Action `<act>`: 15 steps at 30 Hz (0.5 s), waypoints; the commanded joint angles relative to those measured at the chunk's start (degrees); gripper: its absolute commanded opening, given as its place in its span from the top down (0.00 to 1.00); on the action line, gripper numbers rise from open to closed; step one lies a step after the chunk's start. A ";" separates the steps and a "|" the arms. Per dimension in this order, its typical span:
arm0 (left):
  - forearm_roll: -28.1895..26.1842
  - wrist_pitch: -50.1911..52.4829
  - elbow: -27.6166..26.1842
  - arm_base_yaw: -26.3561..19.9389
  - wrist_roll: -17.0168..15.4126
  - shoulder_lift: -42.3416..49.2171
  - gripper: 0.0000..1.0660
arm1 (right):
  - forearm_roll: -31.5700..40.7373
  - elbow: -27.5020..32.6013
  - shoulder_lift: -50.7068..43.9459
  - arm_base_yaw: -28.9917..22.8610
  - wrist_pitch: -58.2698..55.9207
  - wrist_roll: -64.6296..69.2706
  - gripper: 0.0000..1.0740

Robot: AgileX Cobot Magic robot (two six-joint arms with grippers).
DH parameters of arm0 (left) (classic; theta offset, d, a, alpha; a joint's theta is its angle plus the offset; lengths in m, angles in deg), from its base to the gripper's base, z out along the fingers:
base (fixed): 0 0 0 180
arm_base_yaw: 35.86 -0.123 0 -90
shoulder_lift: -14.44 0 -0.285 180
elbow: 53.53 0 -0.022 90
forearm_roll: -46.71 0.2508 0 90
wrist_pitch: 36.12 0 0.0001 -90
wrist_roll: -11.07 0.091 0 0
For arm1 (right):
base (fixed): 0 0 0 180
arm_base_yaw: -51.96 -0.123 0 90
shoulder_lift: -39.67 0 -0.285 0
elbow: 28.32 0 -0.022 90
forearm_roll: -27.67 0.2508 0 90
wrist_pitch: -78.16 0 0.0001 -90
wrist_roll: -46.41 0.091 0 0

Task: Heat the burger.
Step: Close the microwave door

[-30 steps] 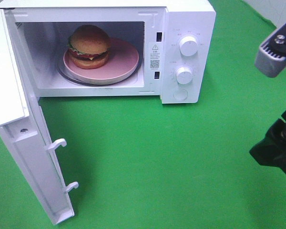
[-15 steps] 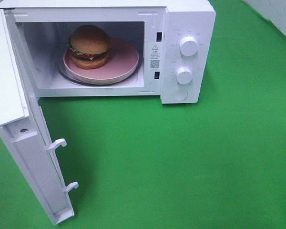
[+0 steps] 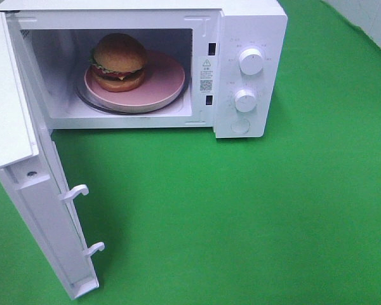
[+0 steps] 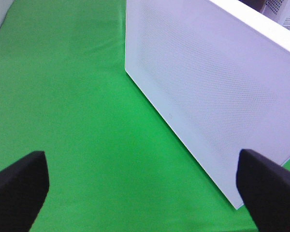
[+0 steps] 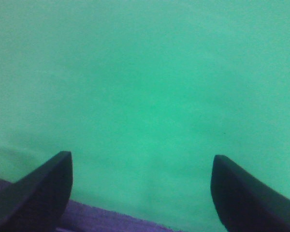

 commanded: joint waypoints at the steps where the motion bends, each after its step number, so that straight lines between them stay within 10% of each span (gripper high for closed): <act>1: -0.06 0.46 0.23 0.34 0.00 0.86 0.08 | 1.55 1.43 -5.73 3.72 2.35 0.69 0.29; 15: -0.06 0.46 0.23 0.34 0.00 0.86 0.08 | 1.66 1.43 -22.75 6.70 2.35 0.69 0.29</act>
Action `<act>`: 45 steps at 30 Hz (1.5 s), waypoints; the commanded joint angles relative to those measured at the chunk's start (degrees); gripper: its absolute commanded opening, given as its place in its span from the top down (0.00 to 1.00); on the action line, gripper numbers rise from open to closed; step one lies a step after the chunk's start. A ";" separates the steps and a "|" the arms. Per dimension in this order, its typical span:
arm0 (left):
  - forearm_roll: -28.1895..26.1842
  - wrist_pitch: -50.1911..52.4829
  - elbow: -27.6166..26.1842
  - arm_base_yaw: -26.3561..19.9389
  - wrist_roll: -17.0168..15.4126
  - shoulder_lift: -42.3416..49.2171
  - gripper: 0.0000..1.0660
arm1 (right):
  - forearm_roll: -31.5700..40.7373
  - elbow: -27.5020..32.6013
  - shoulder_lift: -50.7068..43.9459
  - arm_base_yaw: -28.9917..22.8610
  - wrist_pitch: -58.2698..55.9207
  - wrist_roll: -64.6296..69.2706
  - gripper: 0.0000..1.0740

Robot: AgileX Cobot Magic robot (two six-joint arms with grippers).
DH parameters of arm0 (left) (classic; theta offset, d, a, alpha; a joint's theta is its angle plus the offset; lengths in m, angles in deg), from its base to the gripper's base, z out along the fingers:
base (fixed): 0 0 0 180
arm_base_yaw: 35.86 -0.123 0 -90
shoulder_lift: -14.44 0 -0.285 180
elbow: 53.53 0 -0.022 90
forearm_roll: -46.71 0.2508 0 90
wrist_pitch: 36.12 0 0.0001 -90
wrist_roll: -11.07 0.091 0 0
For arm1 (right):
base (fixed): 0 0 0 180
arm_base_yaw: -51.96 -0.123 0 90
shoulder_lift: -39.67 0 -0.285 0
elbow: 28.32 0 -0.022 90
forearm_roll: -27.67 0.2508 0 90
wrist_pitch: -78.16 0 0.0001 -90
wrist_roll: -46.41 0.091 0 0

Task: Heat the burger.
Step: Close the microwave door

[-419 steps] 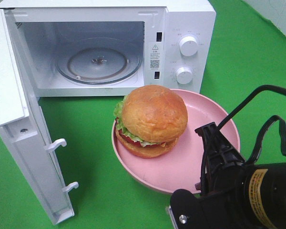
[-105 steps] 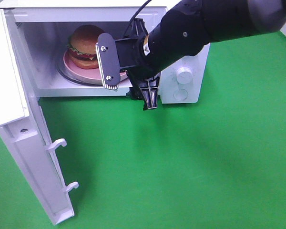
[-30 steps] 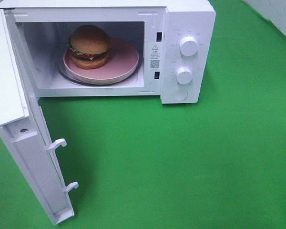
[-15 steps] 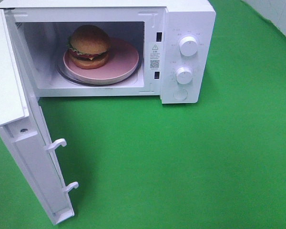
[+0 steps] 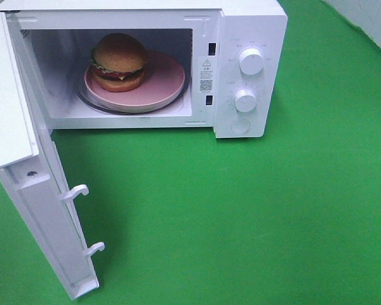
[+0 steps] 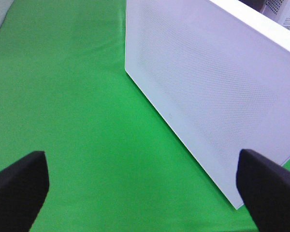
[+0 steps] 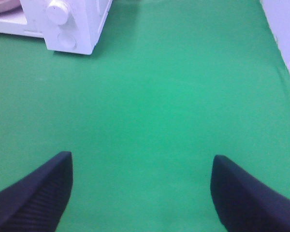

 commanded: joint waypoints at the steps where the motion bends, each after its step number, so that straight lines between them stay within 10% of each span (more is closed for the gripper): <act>1: -0.06 0.46 0.23 0.34 0.00 0.86 0.08 | 0.00 0.11 -3.09 0.17 0.63 0.69 0.29; 45: -0.11 0.46 0.23 0.34 -0.06 0.52 0.08 | 0.06 0.11 -6.82 0.34 0.63 0.69 0.30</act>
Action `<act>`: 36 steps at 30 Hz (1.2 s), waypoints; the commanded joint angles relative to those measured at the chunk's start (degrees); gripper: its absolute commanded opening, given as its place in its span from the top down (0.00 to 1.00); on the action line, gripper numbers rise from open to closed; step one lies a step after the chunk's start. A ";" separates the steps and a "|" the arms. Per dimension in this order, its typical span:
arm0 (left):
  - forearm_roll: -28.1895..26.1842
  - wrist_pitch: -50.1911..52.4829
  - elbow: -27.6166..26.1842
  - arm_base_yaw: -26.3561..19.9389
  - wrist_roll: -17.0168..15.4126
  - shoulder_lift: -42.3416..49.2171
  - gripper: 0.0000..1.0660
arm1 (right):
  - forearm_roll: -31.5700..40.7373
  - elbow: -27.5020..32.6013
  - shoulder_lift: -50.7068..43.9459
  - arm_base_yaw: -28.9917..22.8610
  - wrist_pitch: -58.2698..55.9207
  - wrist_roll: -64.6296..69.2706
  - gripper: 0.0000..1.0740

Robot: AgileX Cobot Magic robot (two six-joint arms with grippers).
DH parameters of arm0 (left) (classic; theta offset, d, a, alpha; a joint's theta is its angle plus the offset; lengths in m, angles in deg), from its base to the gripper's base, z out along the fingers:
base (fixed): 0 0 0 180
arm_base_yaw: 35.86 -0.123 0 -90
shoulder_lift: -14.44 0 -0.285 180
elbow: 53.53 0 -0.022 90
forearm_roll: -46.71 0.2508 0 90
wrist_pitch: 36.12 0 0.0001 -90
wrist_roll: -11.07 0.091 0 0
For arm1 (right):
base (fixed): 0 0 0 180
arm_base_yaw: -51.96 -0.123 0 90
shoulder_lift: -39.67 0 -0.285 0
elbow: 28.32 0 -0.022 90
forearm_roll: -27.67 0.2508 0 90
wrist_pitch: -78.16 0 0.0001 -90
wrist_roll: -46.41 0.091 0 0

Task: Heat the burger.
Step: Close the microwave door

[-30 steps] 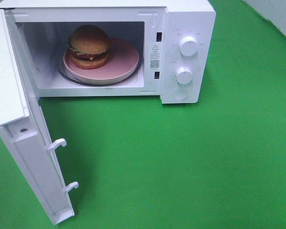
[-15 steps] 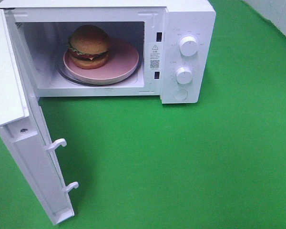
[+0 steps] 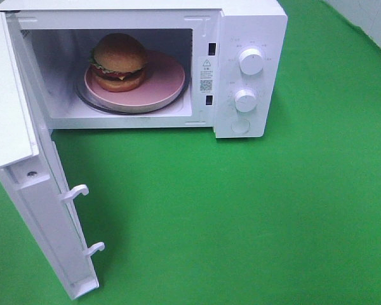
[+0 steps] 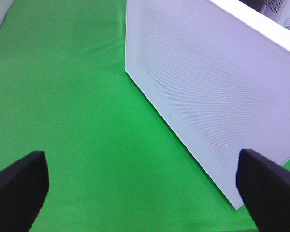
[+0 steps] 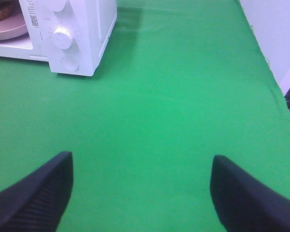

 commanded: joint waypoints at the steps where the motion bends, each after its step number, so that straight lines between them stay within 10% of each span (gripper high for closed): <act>1: -0.11 0.46 0.23 0.34 -0.06 0.52 0.08 | 0.06 0.11 -1.60 0.29 0.63 0.69 0.30; 22: 0.17 6.70 -2.01 0.34 -0.06 0.17 0.09 | 0.06 0.11 -1.60 0.23 0.63 0.63 0.30; 36: 3.32 24.06 2.52 0.34 -0.06 -0.34 0.70 | 0.06 0.11 -1.60 0.23 0.63 0.63 0.30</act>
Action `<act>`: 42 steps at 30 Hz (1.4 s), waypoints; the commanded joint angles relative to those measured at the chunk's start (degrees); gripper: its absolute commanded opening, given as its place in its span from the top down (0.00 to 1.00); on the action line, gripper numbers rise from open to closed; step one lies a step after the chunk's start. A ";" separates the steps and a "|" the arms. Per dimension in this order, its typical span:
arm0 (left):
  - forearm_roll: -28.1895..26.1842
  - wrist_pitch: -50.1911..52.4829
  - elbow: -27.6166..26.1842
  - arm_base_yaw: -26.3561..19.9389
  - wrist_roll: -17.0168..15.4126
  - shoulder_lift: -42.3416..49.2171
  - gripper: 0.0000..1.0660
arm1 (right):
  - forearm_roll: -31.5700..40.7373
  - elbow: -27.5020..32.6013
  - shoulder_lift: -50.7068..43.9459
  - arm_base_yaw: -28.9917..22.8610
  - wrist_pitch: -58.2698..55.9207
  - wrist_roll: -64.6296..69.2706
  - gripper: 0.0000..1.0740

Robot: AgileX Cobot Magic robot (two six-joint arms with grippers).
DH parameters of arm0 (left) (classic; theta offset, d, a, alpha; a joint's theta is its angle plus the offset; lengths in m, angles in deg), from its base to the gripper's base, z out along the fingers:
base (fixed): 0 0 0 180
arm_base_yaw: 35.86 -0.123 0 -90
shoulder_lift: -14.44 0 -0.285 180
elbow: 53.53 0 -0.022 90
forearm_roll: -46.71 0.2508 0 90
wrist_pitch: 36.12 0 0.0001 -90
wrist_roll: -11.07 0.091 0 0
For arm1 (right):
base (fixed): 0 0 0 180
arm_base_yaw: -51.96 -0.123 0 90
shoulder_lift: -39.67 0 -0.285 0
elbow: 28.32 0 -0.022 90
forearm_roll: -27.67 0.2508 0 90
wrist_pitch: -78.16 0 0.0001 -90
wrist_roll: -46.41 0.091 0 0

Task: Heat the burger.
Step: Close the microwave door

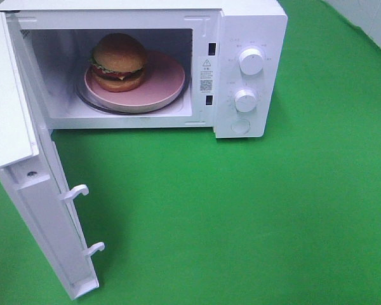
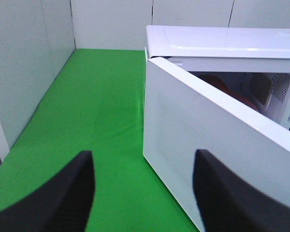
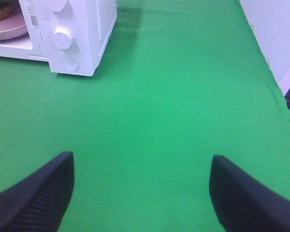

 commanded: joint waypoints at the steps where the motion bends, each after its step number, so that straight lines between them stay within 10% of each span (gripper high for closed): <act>1: 0.29 6.82 2.23 0.34 -0.06 -1.20 0.80 | 0.06 0.11 -1.60 0.23 0.63 0.63 0.30; 6: 0.23 12.32 4.64 0.34 -0.06 -4.70 1.00 | 0.06 0.11 -1.60 0.23 0.63 0.63 0.30; 42: -0.57 56.78 19.08 0.34 -0.11 -39.36 1.00 | 0.06 0.11 -1.60 0.23 0.63 0.69 0.30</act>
